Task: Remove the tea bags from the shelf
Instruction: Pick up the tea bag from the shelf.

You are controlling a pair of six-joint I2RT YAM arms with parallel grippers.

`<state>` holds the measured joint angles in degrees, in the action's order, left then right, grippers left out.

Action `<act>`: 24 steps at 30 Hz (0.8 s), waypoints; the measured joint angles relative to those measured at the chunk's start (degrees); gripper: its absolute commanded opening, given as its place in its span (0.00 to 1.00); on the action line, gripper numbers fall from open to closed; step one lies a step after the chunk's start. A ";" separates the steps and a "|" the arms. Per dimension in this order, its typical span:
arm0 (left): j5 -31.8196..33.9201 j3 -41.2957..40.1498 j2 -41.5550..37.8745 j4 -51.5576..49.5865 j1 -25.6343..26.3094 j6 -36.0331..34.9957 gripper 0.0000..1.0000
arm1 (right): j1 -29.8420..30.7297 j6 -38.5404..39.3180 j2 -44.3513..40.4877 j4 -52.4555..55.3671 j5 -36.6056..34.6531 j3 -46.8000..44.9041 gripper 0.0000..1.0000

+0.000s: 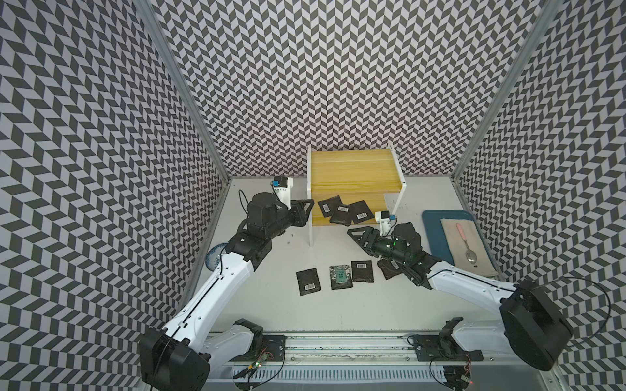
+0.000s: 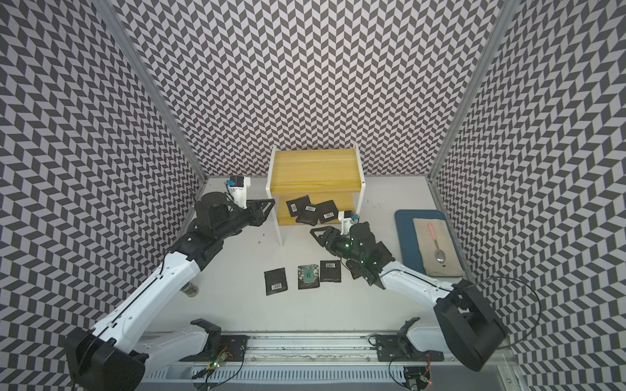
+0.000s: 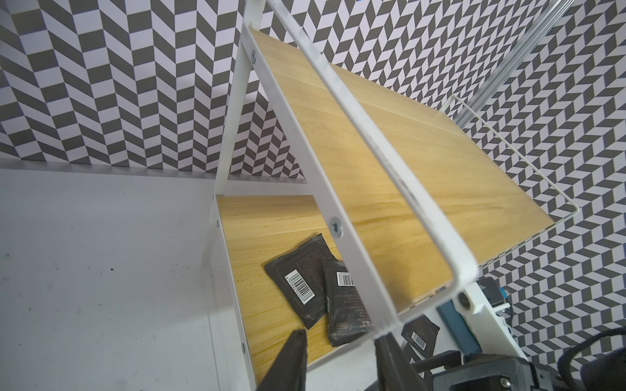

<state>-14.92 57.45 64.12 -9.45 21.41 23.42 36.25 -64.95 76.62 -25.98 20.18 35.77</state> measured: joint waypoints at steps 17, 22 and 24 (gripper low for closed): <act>-0.37 0.00 -0.07 0.02 0.00 0.02 0.37 | 0.00 -6.75 8.20 -2.91 -4.39 5.25 0.42; -0.37 -0.02 -0.09 0.02 0.00 0.02 0.37 | 0.00 -7.91 10.43 -2.75 -5.29 6.45 0.37; -0.37 -0.07 -0.11 0.02 0.00 0.00 0.37 | 0.00 -8.17 10.51 -2.75 -5.68 6.78 0.33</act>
<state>-15.29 57.39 64.01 -9.43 21.41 23.42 36.25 -73.12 87.13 -28.73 14.50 42.54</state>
